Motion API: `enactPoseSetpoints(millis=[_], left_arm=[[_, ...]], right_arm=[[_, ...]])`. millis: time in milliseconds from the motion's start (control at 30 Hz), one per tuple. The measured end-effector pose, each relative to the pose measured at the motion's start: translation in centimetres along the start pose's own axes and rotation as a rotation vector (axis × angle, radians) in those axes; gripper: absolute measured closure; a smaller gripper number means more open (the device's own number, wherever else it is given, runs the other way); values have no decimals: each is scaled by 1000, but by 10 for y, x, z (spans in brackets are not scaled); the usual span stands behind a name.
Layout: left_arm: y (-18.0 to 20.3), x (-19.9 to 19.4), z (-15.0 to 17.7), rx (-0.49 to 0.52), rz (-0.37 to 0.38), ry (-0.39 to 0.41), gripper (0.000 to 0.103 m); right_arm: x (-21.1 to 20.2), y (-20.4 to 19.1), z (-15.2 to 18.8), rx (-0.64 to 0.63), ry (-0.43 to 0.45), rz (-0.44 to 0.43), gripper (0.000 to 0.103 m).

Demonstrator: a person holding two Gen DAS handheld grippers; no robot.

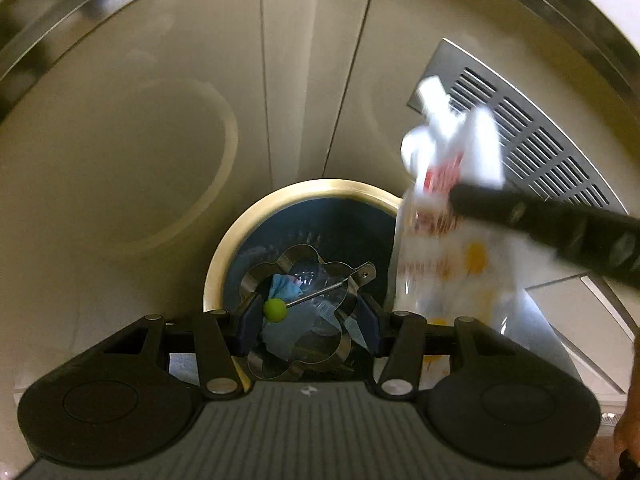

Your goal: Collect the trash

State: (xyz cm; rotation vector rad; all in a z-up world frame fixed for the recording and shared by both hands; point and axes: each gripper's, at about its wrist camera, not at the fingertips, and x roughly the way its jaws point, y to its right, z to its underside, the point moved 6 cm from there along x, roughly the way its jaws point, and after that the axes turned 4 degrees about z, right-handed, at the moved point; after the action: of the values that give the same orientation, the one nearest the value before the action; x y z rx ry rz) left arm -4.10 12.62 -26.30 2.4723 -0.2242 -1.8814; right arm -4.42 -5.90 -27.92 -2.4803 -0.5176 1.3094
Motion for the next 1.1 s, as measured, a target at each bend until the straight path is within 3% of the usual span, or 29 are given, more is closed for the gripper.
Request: enactPoseSetpoints(millis=[100,400,733,867,967,1100], left_arm=[[-5,4,1,-13,-7,-8,46],[-8,19,4,-19,9,-53,46],[-16,59,13,-22,12,-137,45],[-21,60,12,-32,13,-115,10],[-22,52,10,-33,14,-91,3],[-25,40,11,-48,29,-86,0]], right_arm=[[0,0,-2,-2,31,-27,74],[29,-2,22,-77,-87,15,74],[46,2,35,-64,-163,46,70],[54,5,35,-23,-212,20,55],[53,5,36,-19,-227,22,49],[41,4,32,-27,-228,44,42]])
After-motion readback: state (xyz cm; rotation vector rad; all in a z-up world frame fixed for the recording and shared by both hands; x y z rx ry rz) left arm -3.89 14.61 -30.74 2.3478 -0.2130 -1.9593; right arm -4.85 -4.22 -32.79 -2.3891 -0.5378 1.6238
